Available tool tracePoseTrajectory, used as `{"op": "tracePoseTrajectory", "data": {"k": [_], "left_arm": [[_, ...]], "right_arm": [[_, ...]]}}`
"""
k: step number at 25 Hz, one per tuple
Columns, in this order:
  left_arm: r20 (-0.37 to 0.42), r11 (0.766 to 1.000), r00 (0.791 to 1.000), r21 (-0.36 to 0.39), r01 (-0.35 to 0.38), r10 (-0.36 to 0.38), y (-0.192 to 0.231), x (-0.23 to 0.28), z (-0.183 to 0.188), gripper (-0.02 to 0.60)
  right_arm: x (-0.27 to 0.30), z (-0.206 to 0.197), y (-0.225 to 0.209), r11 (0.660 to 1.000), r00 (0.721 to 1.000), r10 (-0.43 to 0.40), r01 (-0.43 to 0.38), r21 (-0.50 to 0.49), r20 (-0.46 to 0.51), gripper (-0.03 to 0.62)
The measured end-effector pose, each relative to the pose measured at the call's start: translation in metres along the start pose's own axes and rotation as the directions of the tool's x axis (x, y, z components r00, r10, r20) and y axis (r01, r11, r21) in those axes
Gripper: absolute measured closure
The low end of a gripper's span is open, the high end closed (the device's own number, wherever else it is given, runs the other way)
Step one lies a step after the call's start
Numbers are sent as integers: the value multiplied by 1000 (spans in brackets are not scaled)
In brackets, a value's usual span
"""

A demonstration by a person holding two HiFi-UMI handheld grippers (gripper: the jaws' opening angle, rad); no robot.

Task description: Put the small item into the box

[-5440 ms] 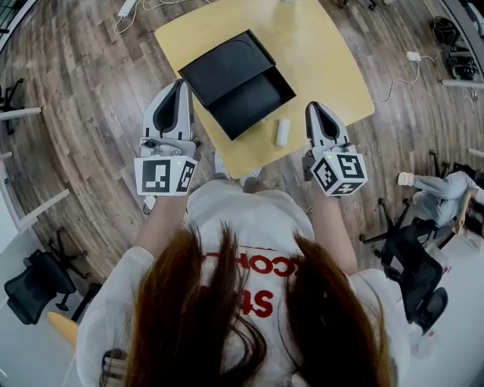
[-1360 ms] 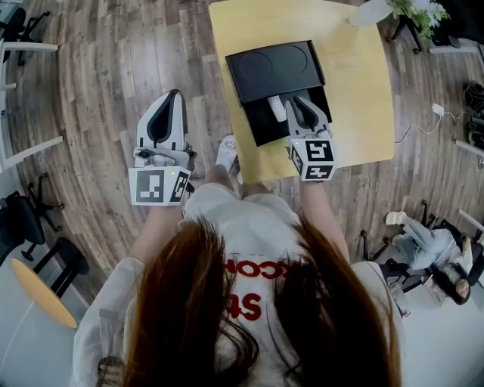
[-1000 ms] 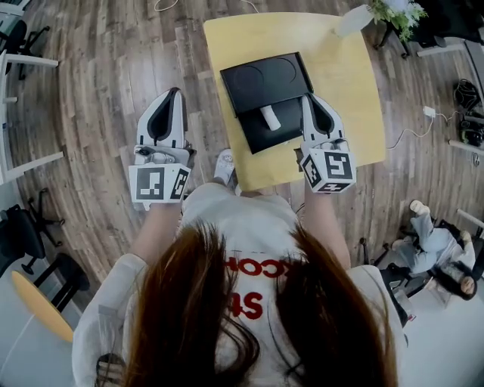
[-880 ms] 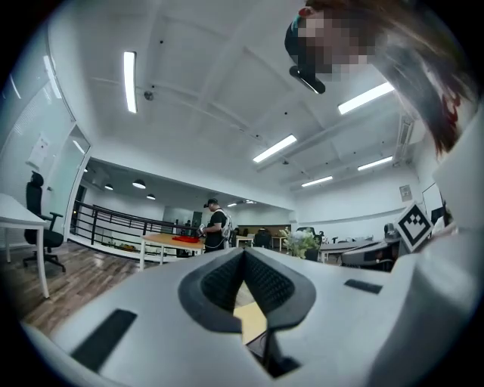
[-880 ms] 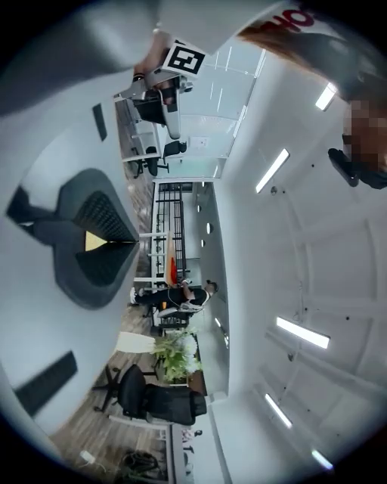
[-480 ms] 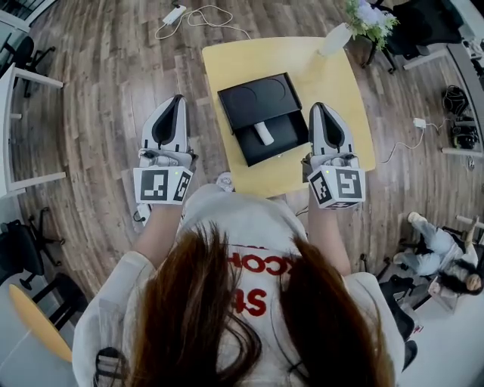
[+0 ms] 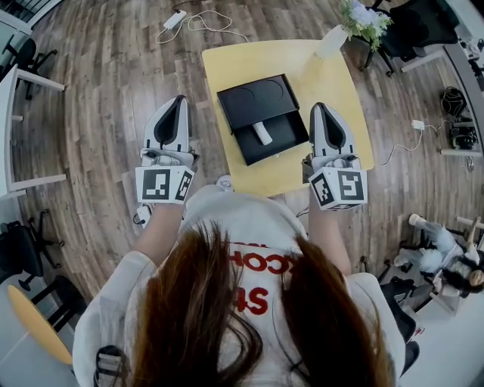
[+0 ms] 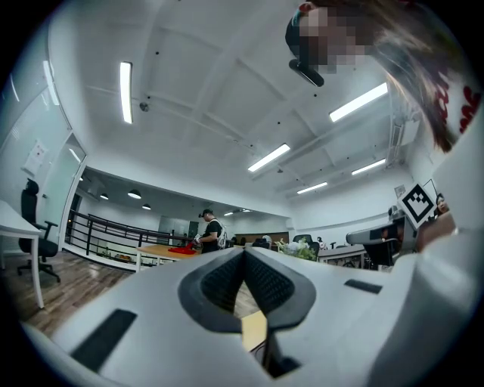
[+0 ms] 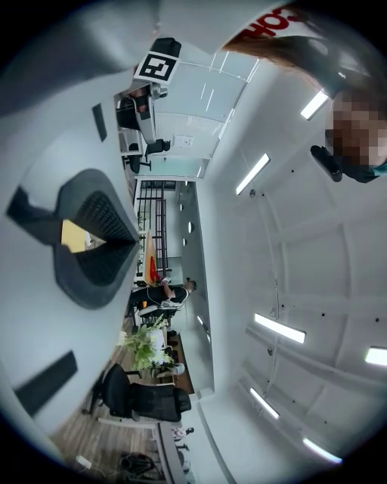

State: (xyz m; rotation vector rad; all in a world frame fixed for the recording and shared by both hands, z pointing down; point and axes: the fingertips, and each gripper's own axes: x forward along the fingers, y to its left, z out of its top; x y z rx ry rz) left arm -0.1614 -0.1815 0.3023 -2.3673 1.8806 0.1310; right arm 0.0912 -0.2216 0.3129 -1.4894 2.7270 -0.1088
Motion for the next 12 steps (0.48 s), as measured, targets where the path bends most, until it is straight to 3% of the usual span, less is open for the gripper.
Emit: {"op": "tracePoseTrajectory", "data": {"k": [12], "left_arm": [[2, 1000, 1000, 12, -12, 12, -3, -6, 2, 583]], "right_arm": [[-2, 9, 1, 1000, 1000, 24, -24, -5, 17, 589]]}}
